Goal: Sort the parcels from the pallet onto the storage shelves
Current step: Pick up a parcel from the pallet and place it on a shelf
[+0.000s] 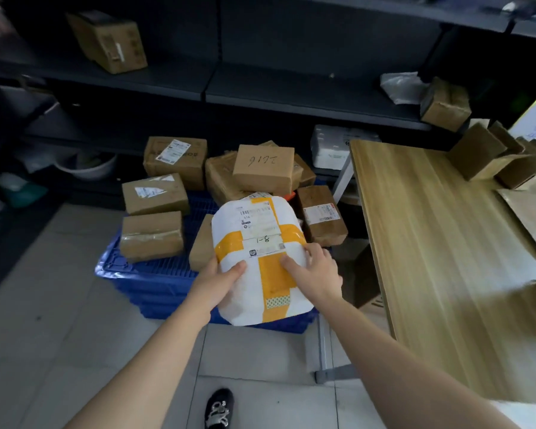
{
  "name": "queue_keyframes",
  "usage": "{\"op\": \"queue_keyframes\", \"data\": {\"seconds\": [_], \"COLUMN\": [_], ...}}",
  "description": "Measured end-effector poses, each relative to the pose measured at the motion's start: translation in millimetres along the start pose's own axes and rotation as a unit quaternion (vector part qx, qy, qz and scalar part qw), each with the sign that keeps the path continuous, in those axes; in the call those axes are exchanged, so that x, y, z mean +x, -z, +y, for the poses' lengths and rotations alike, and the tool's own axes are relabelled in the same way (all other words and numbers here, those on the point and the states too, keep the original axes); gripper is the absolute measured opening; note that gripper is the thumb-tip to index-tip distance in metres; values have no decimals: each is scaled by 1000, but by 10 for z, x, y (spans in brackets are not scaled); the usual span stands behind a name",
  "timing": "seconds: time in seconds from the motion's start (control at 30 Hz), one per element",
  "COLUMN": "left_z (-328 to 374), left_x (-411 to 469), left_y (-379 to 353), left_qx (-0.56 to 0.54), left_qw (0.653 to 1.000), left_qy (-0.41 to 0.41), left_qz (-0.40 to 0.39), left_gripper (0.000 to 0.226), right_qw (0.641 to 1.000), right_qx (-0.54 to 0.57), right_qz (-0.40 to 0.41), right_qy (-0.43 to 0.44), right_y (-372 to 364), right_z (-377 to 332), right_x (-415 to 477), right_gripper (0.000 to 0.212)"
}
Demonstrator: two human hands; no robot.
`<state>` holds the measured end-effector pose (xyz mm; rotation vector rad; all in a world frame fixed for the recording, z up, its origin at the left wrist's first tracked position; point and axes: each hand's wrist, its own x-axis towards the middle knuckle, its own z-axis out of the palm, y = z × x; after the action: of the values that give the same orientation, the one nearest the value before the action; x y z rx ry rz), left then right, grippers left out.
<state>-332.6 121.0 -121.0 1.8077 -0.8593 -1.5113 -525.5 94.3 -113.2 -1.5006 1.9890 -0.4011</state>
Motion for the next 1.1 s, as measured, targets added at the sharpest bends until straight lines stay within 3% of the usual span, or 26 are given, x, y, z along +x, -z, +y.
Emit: {"op": "queue_keyframes", "data": {"seconds": [0.1, 0.23, 0.5, 0.8, 1.1], "left_z": [-156, -353, -776, -1344, -2043], "left_x": [-331, -755, -1617, -2667, -3398], "left_y": [213, 637, 1861, 3295, 4679], "left_qx": [-7, -16, -81, -127, -166], "left_qw": [997, 988, 961, 911, 870], "left_qy": [-38, -78, -58, -47, -2], "left_qz": [65, 132, 259, 390, 464], "left_gripper": [47, 46, 62, 59, 66], "right_qw": [994, 981, 937, 879, 830], "right_qx": [67, 76, 74, 78, 69], "right_qz": [-42, -91, -150, -255, -315], "right_qy": [69, 155, 306, 396, 454], "right_y": [-113, -294, -930, -1883, -2942], "right_z": [-149, -536, -1573, -2772, -3778], "right_x": [-287, -630, -1434, -2611, -3746], "right_gripper": [68, 68, 68, 66, 60]}}
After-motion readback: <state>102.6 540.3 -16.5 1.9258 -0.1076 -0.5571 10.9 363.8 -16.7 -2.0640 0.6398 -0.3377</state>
